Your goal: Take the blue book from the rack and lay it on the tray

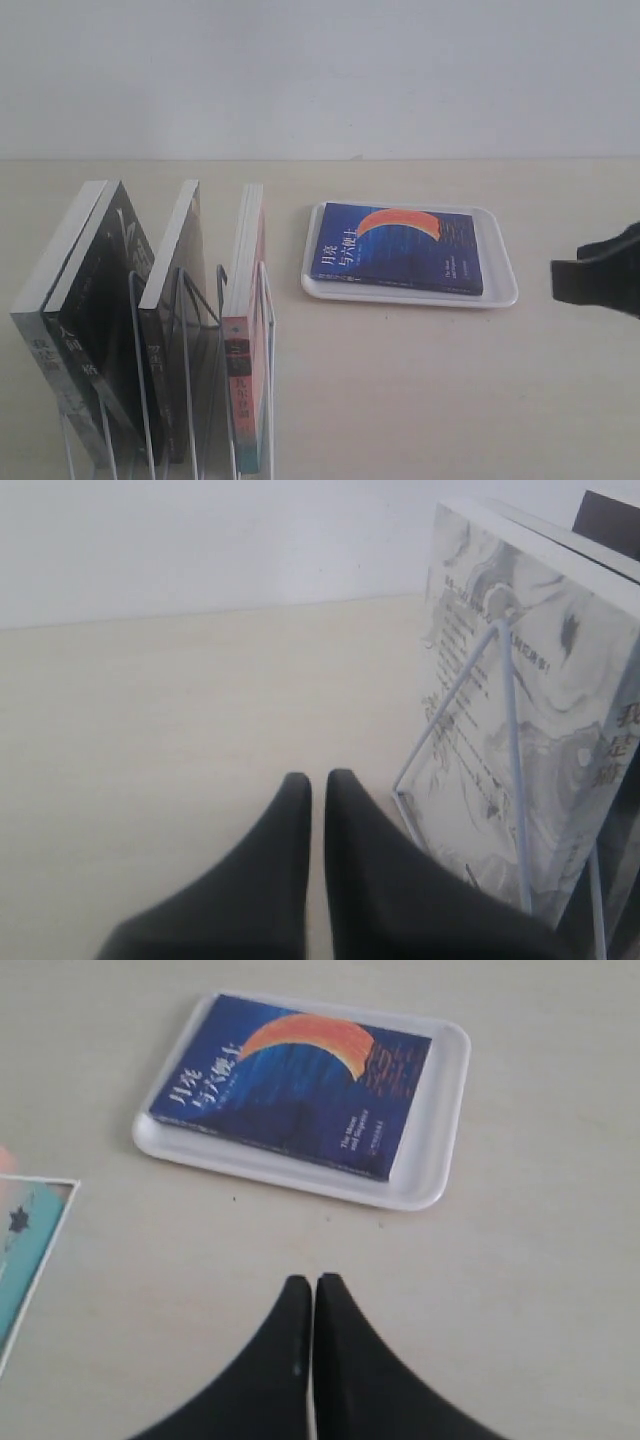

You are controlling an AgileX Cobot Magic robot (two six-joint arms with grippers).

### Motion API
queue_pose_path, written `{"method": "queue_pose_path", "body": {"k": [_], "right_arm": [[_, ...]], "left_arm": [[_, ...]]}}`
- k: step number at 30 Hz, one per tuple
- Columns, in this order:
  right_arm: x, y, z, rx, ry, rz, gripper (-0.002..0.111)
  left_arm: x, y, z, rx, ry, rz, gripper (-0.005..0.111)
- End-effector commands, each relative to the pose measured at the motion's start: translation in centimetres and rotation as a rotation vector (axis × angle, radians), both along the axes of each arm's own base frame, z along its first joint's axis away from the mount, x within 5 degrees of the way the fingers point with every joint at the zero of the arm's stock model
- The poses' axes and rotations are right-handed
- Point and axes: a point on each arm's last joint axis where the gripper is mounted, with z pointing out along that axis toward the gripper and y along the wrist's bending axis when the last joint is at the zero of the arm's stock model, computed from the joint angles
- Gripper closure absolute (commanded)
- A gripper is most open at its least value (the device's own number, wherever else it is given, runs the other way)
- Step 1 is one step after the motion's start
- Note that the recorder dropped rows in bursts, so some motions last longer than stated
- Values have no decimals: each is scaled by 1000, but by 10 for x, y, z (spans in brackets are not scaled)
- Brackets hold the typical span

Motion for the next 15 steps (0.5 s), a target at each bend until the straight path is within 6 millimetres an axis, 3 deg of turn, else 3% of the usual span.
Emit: {"method": "queue_pose_path", "body": {"k": [1, 6, 15], "right_arm": [[-19, -21, -11, 118, -154, -20, 108], [-46, -44, -26, 227, -304, -102, 108], [-82, -62, -57, 292, -511, -166, 108]], "left_arm": [[0, 0, -1, -6, 2, 5, 102], [0, 0, -1, -6, 2, 5, 102], [0, 0, -1, -6, 2, 5, 102]]}}
